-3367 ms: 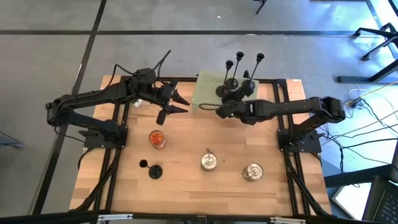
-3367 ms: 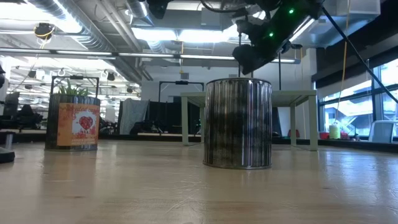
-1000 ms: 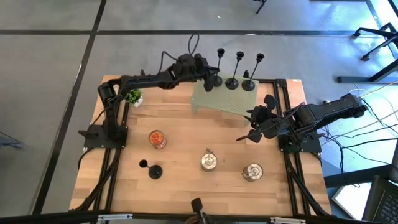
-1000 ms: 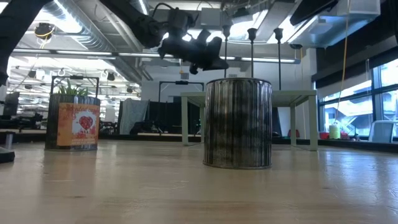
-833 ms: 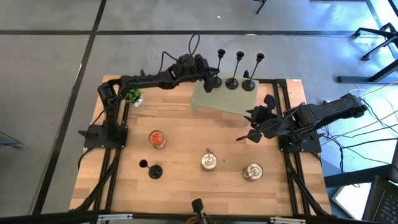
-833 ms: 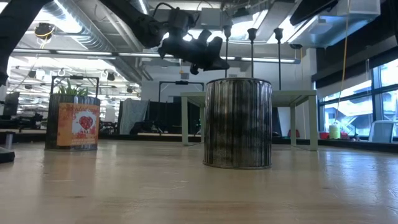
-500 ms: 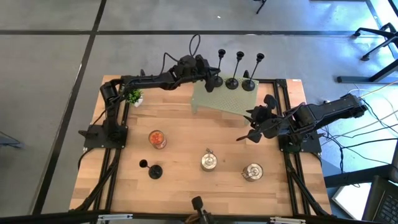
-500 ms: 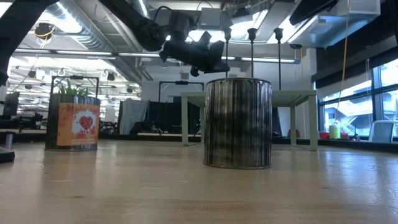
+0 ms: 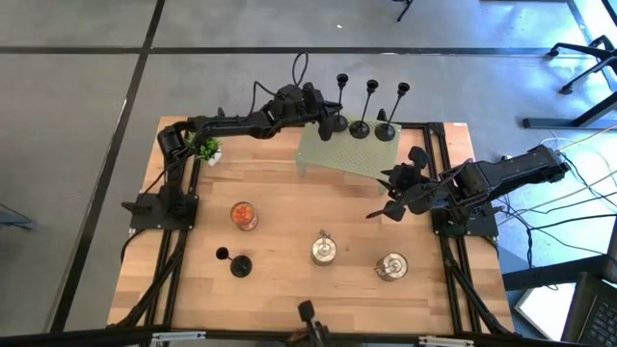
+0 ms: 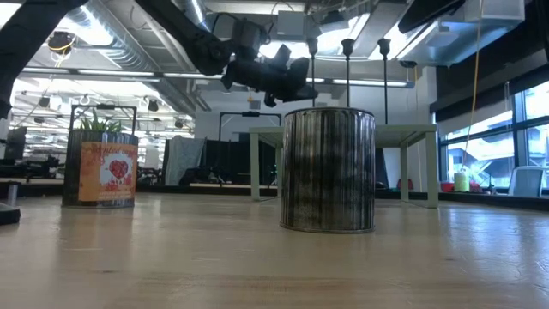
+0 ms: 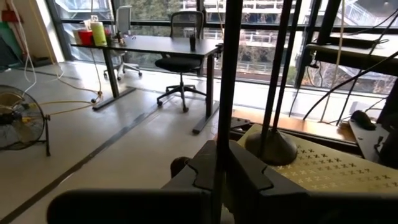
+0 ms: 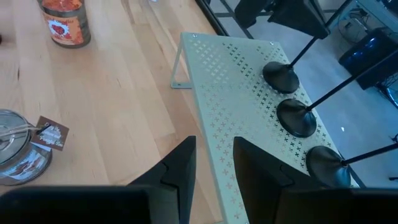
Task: Pick & Place candle stick holders
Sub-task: Put the right black candle holder on the shelf
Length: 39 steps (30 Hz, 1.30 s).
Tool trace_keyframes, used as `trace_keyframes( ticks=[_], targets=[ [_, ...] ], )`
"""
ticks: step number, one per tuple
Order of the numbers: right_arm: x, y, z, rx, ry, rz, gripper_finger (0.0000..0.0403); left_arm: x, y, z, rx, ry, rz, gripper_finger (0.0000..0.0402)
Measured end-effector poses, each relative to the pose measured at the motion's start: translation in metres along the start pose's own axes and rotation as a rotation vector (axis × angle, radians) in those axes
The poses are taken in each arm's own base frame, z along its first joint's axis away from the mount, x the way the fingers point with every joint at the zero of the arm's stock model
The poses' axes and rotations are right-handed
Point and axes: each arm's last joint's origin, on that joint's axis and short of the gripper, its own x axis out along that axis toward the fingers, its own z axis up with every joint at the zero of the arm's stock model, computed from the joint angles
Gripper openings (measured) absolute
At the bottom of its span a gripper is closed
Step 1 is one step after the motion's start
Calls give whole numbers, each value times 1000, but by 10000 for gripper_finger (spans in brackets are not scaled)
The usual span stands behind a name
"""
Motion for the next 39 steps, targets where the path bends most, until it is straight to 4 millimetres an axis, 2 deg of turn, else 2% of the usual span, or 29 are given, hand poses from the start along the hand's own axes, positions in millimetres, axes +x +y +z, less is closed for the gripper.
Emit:
trace_keyframes(
  ticks=[9, 19, 29, 32, 36, 39],
  targets=[
    [0, 0, 0, 0, 0, 0, 110, -1, 10, -3, -10, 23, 21, 18],
    [0, 0, 0, -1, 0, 0, 110, -1, 3, -2, 6, 19, -107, 50],
    [0, 0, 0, -11, 0, 0, 110, -1, 4, -2, 8, 12, -78, 65],
    [0, 0, 0, -23, -1, -2, 110, -1, 5, -1, 23, 11, -35, 55],
    [0, 0, 0, -26, -1, -2, 111, -1, 5, -1, 35, 6, -25, 15],
    [0, 0, 0, -25, -1, -3, 111, -1, 5, 3, 24, -31, -27, 13]
  ],
)
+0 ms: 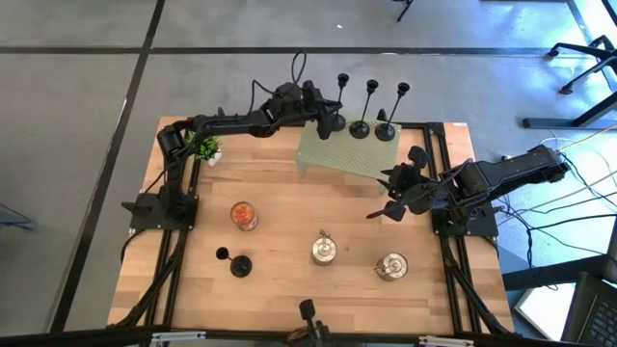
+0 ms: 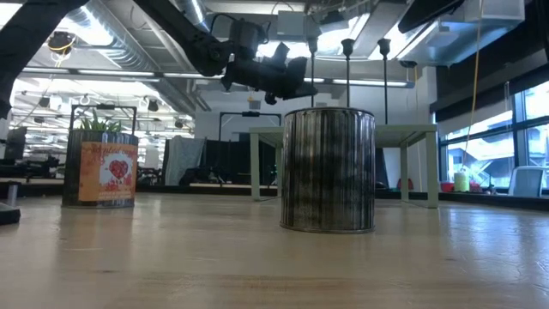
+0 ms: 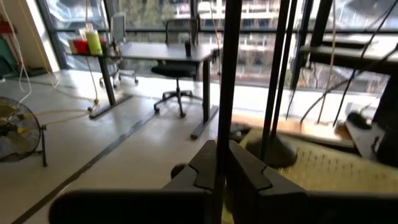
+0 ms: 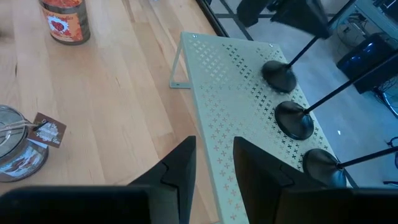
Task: Pick & Place candle stick holders
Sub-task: Put the right black candle holder on the shelf
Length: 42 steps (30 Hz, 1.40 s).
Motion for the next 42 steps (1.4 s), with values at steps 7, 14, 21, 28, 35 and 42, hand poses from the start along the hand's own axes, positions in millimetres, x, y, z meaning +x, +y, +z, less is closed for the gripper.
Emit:
trace_keyframes(
  ticks=[7, 14, 21, 28, 35, 42],
  targets=[
    [0, 0, 0, 0, 0, 0, 110, 0, -1, 6, -66, -58, -25, 12],
    [0, 0, 0, 0, -1, 1, 110, 0, -1, 3, -73, -26, -21, 12],
    [0, 0, 0, -17, -1, 4, 110, 2, -1, -3, -62, -3, -22, 13],
    [0, 1, 1, -11, -7, 6, 110, 2, -2, -3, -31, -2, -41, 18],
    [0, 1, 3, -25, -21, 11, 110, 7, -7, -8, -21, -29, -88, 19],
    [0, 1, 3, -24, -25, 13, 110, 10, -4, -13, -28, -29, -79, 20]
  ],
)
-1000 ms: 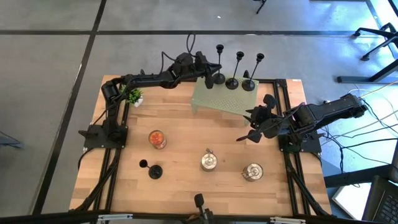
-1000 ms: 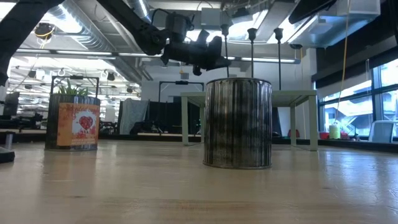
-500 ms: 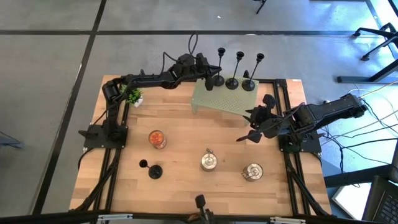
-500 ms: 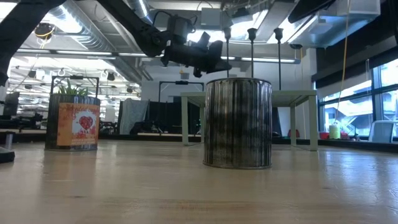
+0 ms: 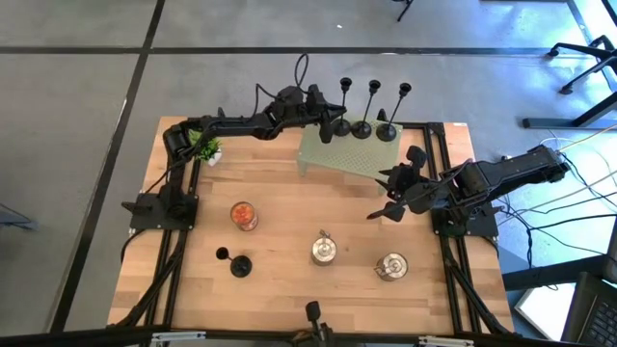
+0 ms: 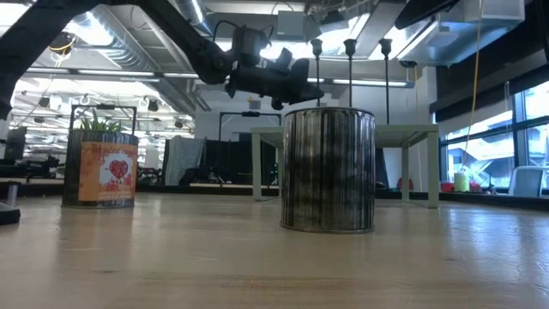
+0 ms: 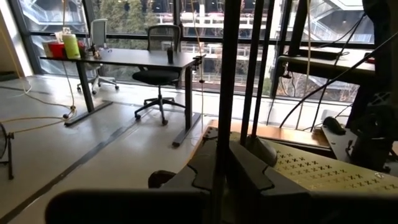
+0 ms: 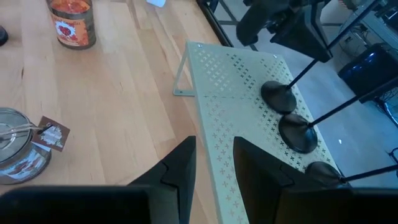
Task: Pick & Place candle stick holders
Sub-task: Put the right black candle holder on the shelf, then put the black candle holder on the shelf
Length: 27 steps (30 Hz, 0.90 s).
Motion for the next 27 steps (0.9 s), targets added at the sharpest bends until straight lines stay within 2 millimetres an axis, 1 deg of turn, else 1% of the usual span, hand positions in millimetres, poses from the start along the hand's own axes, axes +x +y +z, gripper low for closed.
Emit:
trace_keyframes(
  ticks=[8, 16, 27],
  targets=[
    [0, 0, 0, 1, 0, 1, 110, -2, 8, -1, 2, 5, 20, 21],
    [0, 0, 1, 8, -7, 4, 110, -2, 9, 0, 25, -5, 15, 25],
    [0, 0, 1, 4, -6, 3, 110, -2, 9, 0, 26, -4, 14, 77]
  ],
)
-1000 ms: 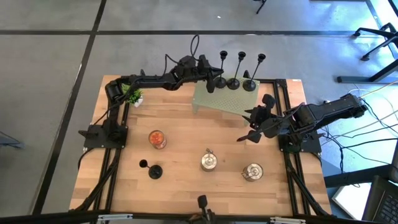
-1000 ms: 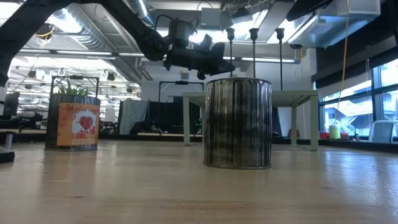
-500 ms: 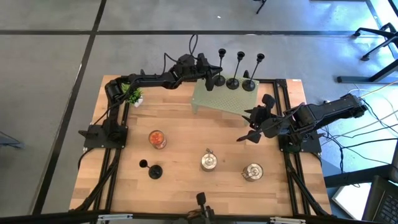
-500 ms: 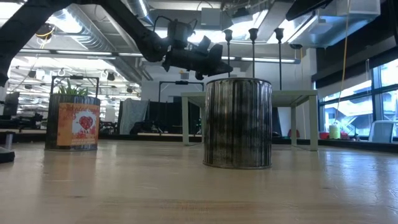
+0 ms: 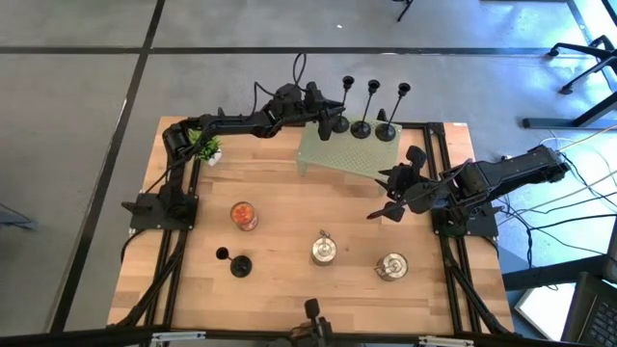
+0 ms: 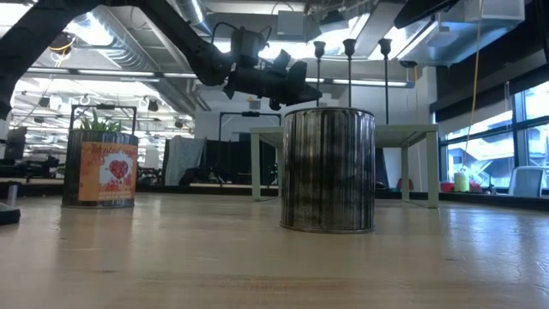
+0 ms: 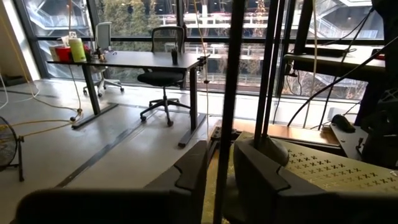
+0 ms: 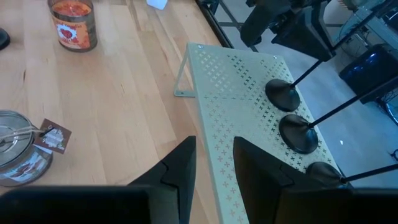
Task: Pick & Place candle stick holders
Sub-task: Put the black candle holder on the shelf
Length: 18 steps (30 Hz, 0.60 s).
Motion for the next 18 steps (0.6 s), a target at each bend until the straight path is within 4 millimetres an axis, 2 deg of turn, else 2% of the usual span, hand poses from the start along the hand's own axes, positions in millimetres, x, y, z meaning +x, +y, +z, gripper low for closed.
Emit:
trace_keyframes(
  ticks=[8, 14, 18],
  targets=[
    [0, 0, 0, -3, 2, 0, 110, -6, -2, 7, -20, 43, -7, 117],
    [0, 0, 0, -3, 2, -1, 110, -17, -4, 23, -21, 88, -11, 140],
    [0, 0, 0, -3, 2, 0, 110, -32, -8, 37, -42, 166, -13, 148]
  ],
)
